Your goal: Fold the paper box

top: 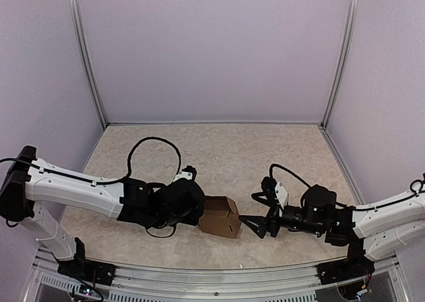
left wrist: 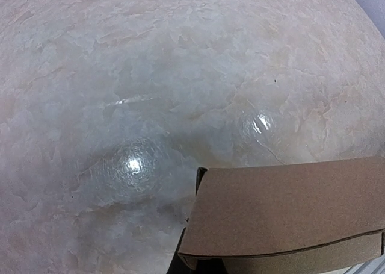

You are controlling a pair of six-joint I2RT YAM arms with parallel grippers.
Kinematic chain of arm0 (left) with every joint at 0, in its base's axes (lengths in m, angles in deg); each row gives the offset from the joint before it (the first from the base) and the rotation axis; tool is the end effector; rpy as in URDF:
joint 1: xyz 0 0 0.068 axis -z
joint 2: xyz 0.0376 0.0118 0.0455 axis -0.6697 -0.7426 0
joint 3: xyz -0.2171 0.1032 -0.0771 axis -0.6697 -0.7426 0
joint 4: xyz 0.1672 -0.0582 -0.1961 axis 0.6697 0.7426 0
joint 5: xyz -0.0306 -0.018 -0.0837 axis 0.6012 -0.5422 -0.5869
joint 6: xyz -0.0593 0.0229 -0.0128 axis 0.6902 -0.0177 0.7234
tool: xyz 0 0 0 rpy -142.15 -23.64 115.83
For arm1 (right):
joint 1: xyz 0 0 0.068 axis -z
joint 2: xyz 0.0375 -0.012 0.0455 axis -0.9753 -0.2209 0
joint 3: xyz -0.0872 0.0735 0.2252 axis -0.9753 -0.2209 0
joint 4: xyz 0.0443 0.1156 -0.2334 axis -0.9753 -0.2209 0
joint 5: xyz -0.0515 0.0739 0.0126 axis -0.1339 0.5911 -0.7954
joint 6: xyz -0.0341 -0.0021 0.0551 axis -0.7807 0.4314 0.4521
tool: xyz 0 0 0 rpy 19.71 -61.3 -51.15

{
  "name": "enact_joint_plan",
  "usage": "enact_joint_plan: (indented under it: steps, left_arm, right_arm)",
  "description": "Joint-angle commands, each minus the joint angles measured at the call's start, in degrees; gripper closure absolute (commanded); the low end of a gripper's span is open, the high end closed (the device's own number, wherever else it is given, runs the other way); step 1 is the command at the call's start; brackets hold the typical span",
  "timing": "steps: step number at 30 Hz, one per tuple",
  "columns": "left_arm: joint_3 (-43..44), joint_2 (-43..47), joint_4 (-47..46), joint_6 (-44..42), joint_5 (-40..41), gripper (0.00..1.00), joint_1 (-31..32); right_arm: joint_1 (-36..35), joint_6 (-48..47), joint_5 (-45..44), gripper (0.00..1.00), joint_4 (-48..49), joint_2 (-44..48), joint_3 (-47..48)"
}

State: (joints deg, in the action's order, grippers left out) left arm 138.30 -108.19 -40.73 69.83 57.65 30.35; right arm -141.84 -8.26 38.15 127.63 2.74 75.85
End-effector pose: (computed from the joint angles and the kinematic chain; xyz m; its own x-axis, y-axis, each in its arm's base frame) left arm 0.1233 -0.3022 0.1723 -0.7024 0.1364 -0.6986 0.3139 0.9402 -0.1321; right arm 0.1097 0.2236 0.1631 -0.2062 -0.1030 -0.9731 -0.8544 0.5037 0.1278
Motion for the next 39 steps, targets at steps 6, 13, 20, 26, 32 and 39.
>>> enact_joint_plan:
  steps: [6,13,20,26,32,39]
  left_arm:
    - [2.4,-2.6,10.5,1.1,-1.7,1.0,-0.2]
    - [3.8,-2.5,12.3,2.5,-1.0,1.0,0.0]
    - [4.1,-2.3,13.3,3.5,-0.3,1.0,0.3]
    - [4.5,-2.3,14.4,4.2,0.5,1.0,0.4]
    - [5.3,-2.3,16.7,4.7,2.3,1.0,0.4]
    - [5.7,-1.9,18.7,4.9,3.5,1.0,0.4]
  right_arm:
    - [-3.7,-1.0,-0.4,0.4,-8.7,-3.2,6.8]
    - [-6.5,-0.1,-7.7,0.5,-7.0,-9.2,10.0]
    - [-7.7,1.6,-14.4,0.67,-3.7,-13.6,11.4]
    - [-8.0,2.9,-17.8,0.86,1.1,-16.2,11.1]
    - [-8.1,4.0,-19.1,0.95,7.0,-22.1,12.0]
    - [-8.1,5.5,-20.5,1.0,13.0,-29.0,13.7]
